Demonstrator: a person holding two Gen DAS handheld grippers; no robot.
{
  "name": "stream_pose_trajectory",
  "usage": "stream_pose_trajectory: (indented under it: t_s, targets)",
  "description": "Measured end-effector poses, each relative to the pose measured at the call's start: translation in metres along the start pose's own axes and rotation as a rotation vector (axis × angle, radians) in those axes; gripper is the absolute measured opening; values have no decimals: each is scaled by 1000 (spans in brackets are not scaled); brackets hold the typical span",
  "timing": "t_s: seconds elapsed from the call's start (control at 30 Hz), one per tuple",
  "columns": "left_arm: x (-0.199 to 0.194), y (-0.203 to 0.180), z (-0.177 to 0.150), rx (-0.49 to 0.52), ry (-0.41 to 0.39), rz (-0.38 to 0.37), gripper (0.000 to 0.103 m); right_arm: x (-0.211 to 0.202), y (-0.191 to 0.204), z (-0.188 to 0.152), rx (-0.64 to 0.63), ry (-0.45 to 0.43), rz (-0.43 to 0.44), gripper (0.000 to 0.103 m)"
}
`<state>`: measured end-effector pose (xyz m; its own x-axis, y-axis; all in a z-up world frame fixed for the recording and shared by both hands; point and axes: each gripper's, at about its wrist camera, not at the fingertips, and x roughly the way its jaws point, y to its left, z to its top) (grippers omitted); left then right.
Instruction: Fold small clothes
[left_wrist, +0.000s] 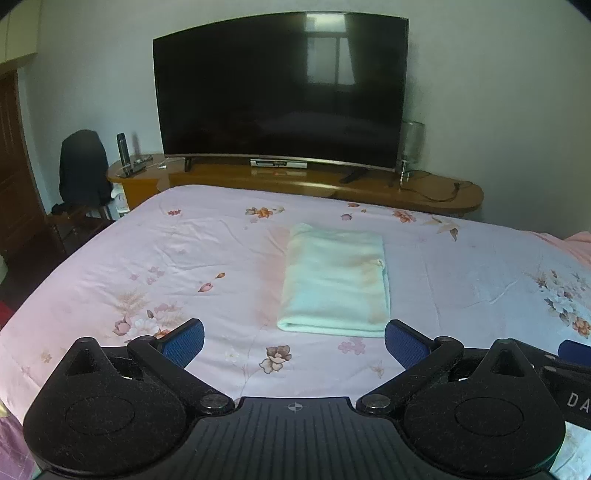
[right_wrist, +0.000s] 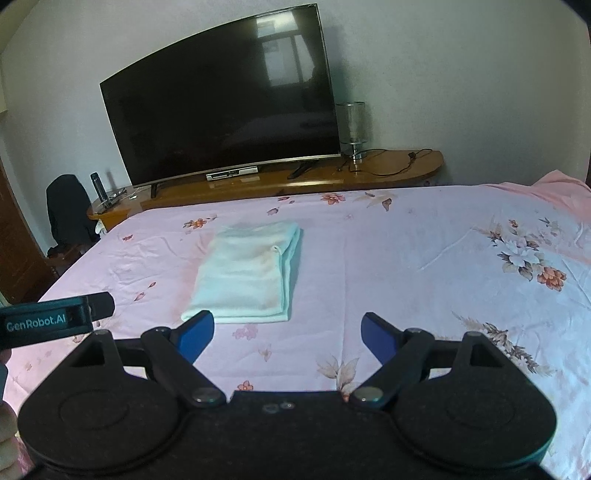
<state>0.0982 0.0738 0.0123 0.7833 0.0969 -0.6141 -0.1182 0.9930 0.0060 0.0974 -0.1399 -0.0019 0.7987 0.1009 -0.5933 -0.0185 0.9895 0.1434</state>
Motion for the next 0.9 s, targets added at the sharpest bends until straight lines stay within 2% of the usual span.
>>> stream_pose_trajectory:
  t_s: [0.43,0.9]
  targets:
    - [11,4,2,2,5,13,103,12,4,6,-16,21,10,87]
    - [24,0,5,18,20,-6,103,20,6,7,-15,30,7,87]
